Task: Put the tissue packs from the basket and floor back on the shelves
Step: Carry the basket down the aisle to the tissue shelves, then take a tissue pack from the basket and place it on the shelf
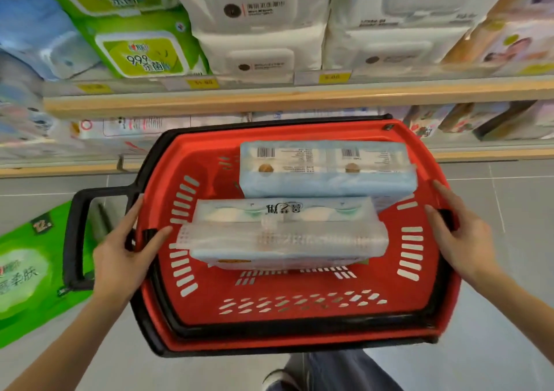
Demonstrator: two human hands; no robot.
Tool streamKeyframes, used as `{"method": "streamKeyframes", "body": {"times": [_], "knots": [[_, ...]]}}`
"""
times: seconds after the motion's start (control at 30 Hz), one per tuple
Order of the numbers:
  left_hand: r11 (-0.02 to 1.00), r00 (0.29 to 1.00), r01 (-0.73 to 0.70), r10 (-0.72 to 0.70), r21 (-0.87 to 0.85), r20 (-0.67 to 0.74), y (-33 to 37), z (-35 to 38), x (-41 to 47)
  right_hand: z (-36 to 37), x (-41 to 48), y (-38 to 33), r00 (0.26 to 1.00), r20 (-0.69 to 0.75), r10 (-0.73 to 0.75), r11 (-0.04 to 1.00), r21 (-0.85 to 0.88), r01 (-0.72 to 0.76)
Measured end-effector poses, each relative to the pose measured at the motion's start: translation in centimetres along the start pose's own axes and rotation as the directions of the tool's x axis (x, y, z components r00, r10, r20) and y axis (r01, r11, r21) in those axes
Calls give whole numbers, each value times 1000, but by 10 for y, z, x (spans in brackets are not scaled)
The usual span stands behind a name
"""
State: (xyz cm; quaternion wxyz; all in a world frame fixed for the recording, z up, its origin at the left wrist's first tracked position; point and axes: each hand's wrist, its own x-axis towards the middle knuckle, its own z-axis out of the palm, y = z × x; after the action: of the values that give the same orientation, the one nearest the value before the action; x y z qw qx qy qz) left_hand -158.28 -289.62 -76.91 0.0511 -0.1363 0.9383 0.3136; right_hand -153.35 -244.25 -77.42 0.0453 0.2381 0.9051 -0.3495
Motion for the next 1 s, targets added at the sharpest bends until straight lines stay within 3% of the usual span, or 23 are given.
{"method": "streamKeyframes", "body": {"times": [0.3, 0.5, 0.6, 0.7, 0.87, 1.0], "knots": [[999, 1000, -5, 6, -51, 18, 1, -1, -6, 1, -3, -2, 999, 41, -31, 997, -66, 34], [996, 974, 36, -54, 83, 220, -7, -14, -7, -8, -10, -18, 980, 151, 129, 988, -105, -114], [995, 976, -5, -17, 101, 215, 4, -25, -14, -18, -24, -28, 992, 116, 40, 990, -142, -24], [976, 971, -161, 130, 144, 201, 17, -36, -27, -27, -42, -38, 985, 136, -109, 982, -142, 128], [936, 879, -335, 268, 110, 395, 26, -34, -33, -23, -58, -47, 899, 319, -301, 931, -104, 349], [935, 846, -350, 286, 64, 450, 34, -17, -27, -6, -46, -47, 813, 398, -425, 860, -102, 500]]}}
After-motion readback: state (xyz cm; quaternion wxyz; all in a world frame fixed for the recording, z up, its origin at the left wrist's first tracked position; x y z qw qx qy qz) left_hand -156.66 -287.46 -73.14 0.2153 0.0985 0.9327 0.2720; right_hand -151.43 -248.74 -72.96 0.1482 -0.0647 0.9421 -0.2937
